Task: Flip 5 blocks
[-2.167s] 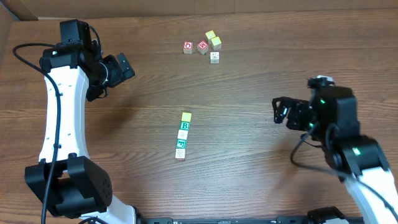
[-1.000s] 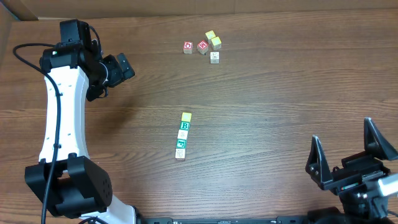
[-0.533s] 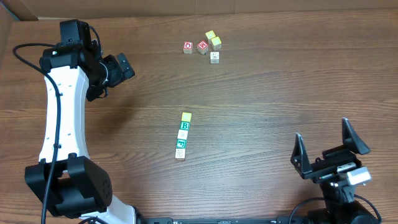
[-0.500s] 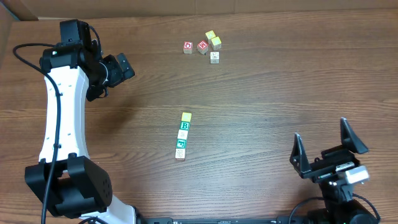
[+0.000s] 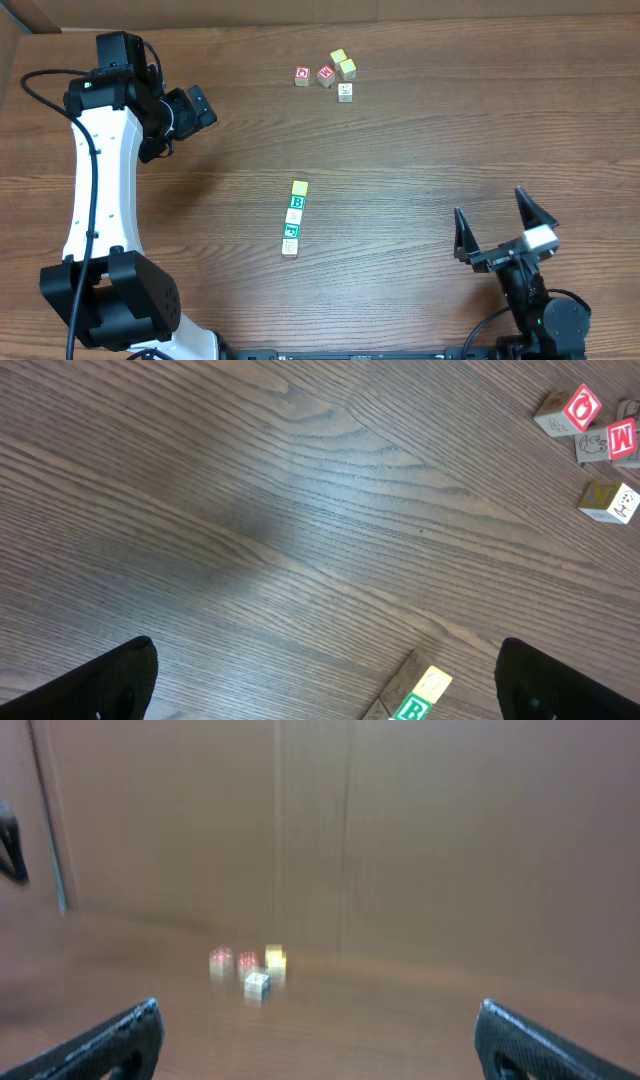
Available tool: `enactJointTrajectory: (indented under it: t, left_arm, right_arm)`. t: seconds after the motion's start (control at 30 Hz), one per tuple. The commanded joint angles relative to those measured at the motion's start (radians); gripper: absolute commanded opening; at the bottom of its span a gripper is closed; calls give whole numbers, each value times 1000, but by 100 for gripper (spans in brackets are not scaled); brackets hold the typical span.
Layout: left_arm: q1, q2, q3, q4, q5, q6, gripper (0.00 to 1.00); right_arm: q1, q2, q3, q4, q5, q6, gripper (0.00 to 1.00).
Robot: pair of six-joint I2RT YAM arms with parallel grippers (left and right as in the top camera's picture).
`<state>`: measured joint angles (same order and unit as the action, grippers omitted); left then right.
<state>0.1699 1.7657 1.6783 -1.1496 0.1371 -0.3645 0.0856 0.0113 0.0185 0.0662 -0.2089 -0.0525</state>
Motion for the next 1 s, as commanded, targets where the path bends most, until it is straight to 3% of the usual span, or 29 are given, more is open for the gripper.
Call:
enactJointTrajectory:
  t: [0.0, 0.13, 0.4, 0.97]
  left_arm:
    - [-1, 3, 10, -2, -8, -6, 100]
    - [-1, 3, 10, -2, -8, -6, 100]
    - [-1, 3, 10, -2, -7, -6, 100]
    - [-1, 3, 10, -2, -7, -6, 100]
  right_arm:
    - [-4, -8, -11, -58, 17, -1, 100]
    - [-4, -8, -11, -138, 50, -1, 100]
    - [-4, -8, -10, -147, 151, -1, 100]
    - [-4, -8, -11, -147, 152, -1, 100]
